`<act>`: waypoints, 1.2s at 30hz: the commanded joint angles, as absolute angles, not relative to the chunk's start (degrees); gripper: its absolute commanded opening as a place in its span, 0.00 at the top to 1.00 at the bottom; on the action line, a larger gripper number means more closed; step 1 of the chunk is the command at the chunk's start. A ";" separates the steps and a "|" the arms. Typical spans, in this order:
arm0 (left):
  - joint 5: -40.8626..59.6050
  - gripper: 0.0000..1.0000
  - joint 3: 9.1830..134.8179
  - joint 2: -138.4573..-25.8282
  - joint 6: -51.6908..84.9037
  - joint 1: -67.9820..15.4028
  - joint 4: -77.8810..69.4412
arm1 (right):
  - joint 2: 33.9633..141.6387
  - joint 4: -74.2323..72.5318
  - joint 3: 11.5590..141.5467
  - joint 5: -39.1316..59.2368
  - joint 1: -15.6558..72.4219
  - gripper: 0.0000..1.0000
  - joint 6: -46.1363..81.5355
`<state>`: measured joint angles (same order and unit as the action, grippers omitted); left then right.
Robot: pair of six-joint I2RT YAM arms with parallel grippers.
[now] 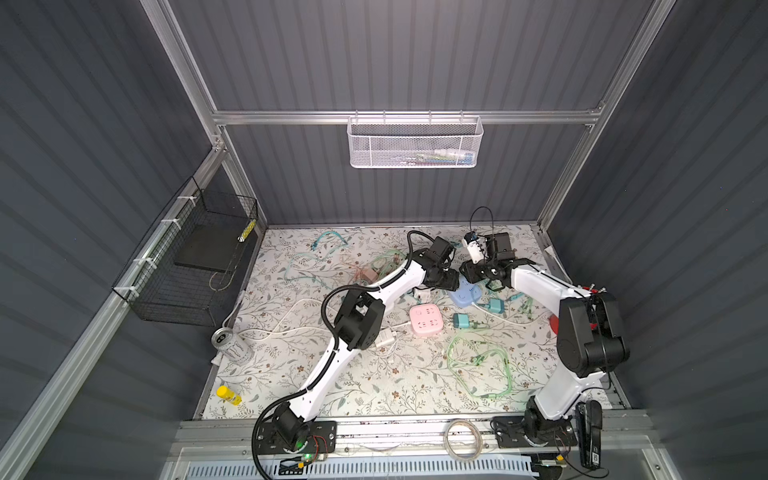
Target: Pull the plug off the socket
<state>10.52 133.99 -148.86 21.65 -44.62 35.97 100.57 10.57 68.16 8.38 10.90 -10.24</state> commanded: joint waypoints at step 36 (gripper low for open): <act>6.46 0.29 127.94 -145.47 18.54 -44.61 38.70 | 121.43 39.73 95.32 8.26 2.72 0.71 3.47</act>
